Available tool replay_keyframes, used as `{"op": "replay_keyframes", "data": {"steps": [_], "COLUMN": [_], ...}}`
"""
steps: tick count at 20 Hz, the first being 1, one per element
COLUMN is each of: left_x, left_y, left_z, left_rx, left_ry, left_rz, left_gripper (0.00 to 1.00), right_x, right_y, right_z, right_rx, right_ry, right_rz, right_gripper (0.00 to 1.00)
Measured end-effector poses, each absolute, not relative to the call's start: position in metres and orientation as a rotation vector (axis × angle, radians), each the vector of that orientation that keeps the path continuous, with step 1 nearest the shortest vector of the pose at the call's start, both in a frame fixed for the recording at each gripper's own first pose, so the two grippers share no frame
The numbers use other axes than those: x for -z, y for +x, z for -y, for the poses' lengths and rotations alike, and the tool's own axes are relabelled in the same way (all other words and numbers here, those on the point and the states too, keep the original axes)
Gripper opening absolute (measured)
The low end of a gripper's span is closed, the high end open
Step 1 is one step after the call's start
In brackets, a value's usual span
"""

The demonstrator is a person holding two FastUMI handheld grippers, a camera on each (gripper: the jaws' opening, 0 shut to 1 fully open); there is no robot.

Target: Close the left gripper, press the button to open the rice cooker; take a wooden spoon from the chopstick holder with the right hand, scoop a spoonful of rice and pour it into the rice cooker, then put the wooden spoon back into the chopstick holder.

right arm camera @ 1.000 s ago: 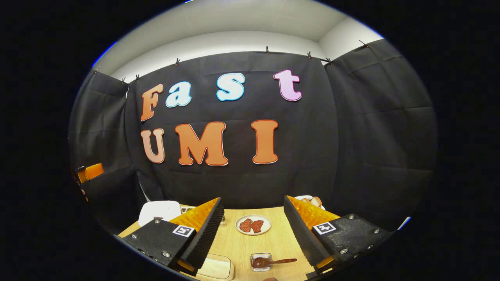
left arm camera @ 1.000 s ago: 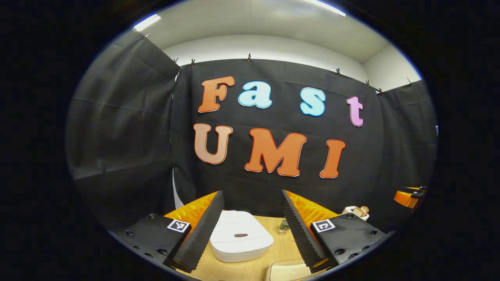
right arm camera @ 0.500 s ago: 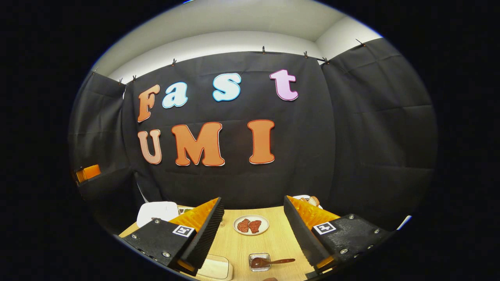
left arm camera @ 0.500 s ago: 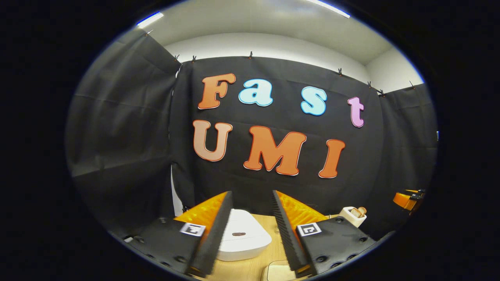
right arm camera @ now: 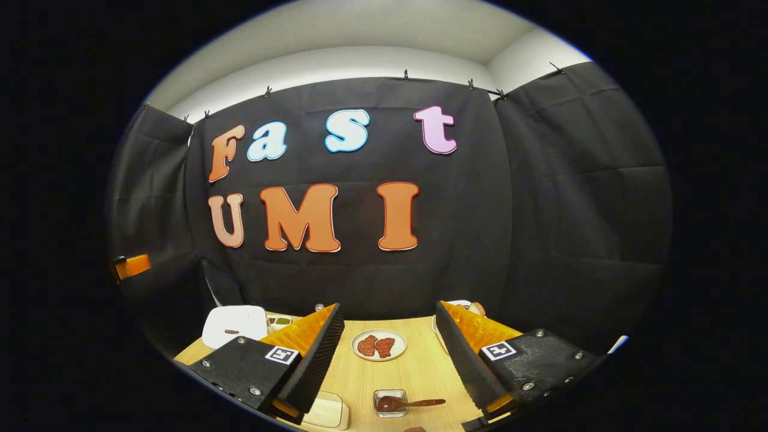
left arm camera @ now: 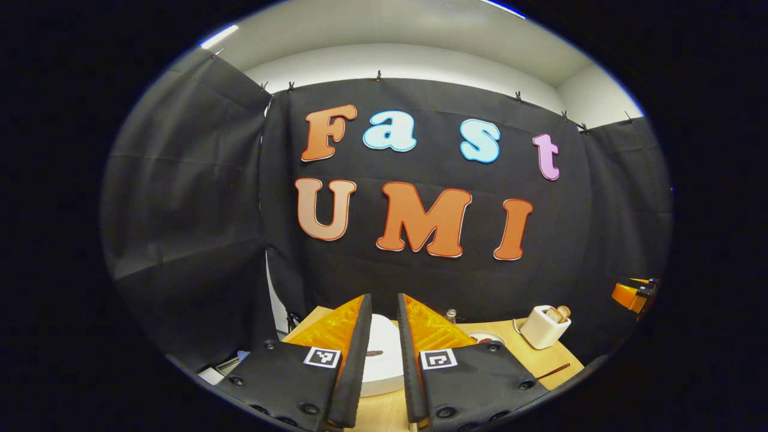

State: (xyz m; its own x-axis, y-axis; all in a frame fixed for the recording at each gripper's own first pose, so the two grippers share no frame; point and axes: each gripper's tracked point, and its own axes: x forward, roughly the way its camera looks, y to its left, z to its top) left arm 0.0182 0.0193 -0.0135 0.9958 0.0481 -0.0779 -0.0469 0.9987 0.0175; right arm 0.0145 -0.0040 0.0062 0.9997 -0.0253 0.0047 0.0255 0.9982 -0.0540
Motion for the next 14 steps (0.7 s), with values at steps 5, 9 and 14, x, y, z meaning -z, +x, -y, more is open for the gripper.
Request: {"op": "replay_keyframes", "data": {"steps": [5,9,14], "left_x": [0.029,0.05,0.09], "left_y": [0.029,0.047,0.085], "left_z": [-0.009,-0.001,0.001], "left_rx": [-0.001,0.022,0.041], "left_ry": [-0.002,0.025,-0.002], "left_rz": [-0.12,-0.161,-0.229], "left_gripper": [0.02,0.05,0.05], "right_x": [-0.005,0.001,0.012], "right_y": [0.018,0.025,0.036], "right_z": [0.009,0.012,0.017], "right_rx": [0.033,0.033,0.043], "right_ry": [-0.046,-0.036,-0.025], "right_rz": [0.005,-0.008,-0.033], "right_gripper": [1.0,0.95,0.95]}}
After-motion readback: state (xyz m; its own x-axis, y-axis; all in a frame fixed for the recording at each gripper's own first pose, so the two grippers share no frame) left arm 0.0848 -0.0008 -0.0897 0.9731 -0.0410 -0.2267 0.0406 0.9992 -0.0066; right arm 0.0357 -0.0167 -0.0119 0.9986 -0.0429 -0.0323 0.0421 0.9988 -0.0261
